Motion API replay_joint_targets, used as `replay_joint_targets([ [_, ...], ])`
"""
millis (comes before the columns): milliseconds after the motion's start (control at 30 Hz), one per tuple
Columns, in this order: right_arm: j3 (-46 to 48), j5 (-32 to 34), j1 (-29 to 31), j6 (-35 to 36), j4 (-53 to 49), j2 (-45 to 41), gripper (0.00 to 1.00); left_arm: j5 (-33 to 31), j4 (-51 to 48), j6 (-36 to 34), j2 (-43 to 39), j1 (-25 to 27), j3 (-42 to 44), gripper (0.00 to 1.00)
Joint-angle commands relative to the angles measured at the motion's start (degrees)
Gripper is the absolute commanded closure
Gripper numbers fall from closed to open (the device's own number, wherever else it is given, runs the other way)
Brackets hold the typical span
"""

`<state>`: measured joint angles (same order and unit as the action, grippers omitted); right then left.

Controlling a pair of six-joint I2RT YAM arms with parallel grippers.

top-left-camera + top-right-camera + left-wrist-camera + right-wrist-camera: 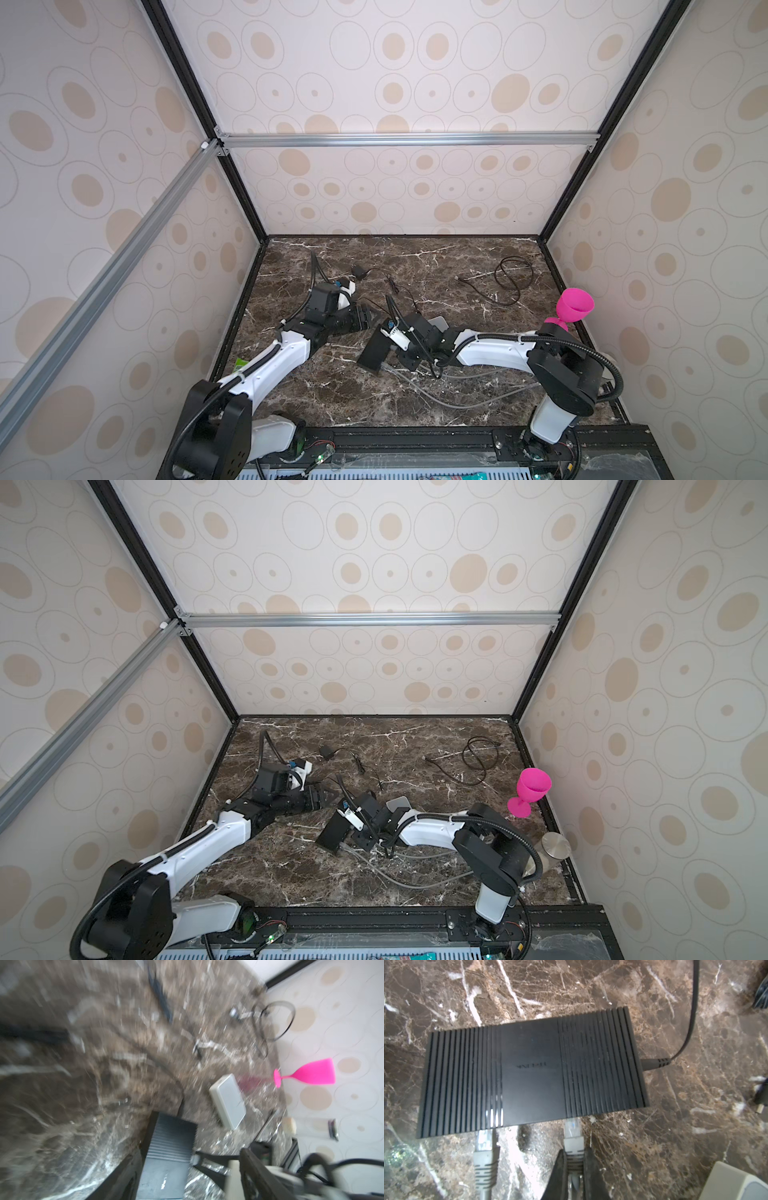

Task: Insert the plug into the switch port
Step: 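Open the right gripper and release the plug while the left releases the switch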

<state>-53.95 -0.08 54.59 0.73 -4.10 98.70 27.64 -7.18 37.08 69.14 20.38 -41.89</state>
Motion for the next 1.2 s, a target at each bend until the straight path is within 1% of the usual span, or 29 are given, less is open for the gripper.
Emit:
replay_joint_targets([
  [0, -3.14, 0.01, 0.83, -3.36, -0.26, 1.76, 1.0, -6.32, -12.76, -4.49, -6.16, 0.11, -2.78, 0.24],
  [100, -4.72, 0.09, 1.75, -4.81, -1.06, 3.77, 1.0, -9.11, -17.19, -5.72, -12.64, -0.02, -2.67, 0.22],
  [233, -8.0, -0.49, 2.68, -6.5, -3.03, 7.32, 1.0, -11.63, -20.6, -7.04, -20.01, -0.27, -1.67, 0.19],
  [367, -10.7, -1.15, 3.12, -8.26, -3.59, 10.05, 1.0, -11.24, -23.09, -7.46, -22.63, -0.45, -2.75, 0.19],
  [500, -13.73, -1.4, 4.03, -8.64, -5.81, 12.26, 1.0, -13.18, -25.66, -8.69, -24.49, -0.43, -3.66, 0.19],
  [600, -12.78, -1.29, 5.12, -9.06, -4.66, 12.44, 1.0, -11.11, -24.16, -9.1, -26.43, -0.45, -2.76, 0.19],
  [667, -12.28, -1.34, 5.77, -9.48, -4.76, 12.57, 1.0, -10.92, -23.86, -9.48, -27.29, -0.45, -2.61, 0.19],
  [733, -11.82, -1.07, 6.2, -10.07, -5.21, 12.33, 0.93, -11.0, -23.75, -9.53, -27.45, -0.48, -2.43, 0.18],
  [800, -10.51, -0.58, 6.56, -10.37, -4.68, 11.0, 0.81, -10.48, -23.43, -9.53, -27.06, -0.48, -2.17, 0.18],
  [900, -8.01, 1.22, 6.67, -10.23, -4.03, 7.83, 0.77, -9.67, -23.14, -9.74, -26.27, -0.43, -2.15, 0.18],
  [933, -7.57, 1.55, 6.64, -10.0, -4.45, 6.54, 0.75, -9.4, -22.99, -9.77, -26.05, -0.43, -2.16, 0.18],
  [1000, -6.56, 2.05, 6.61, -9.05, -6.07, 3.24, 0.66, -9.09, -22.94, -9.91, -25.69, -0.56, -2.06, 0.18],
  [1067, -5.3, 2.76, 6.66, -8.08, -7.53, -0.71, 0.6, -9.35, -23.05, -9.79, -25.55, -0.58, -2.19, 0.16],
  [1167, -2.52, 4.66, 6.67, -7.96, -9.71, -8.42, 0.56, -9.95, -23.31, -9.52, -25.51, -0.6, -2.15, 0.13],
])
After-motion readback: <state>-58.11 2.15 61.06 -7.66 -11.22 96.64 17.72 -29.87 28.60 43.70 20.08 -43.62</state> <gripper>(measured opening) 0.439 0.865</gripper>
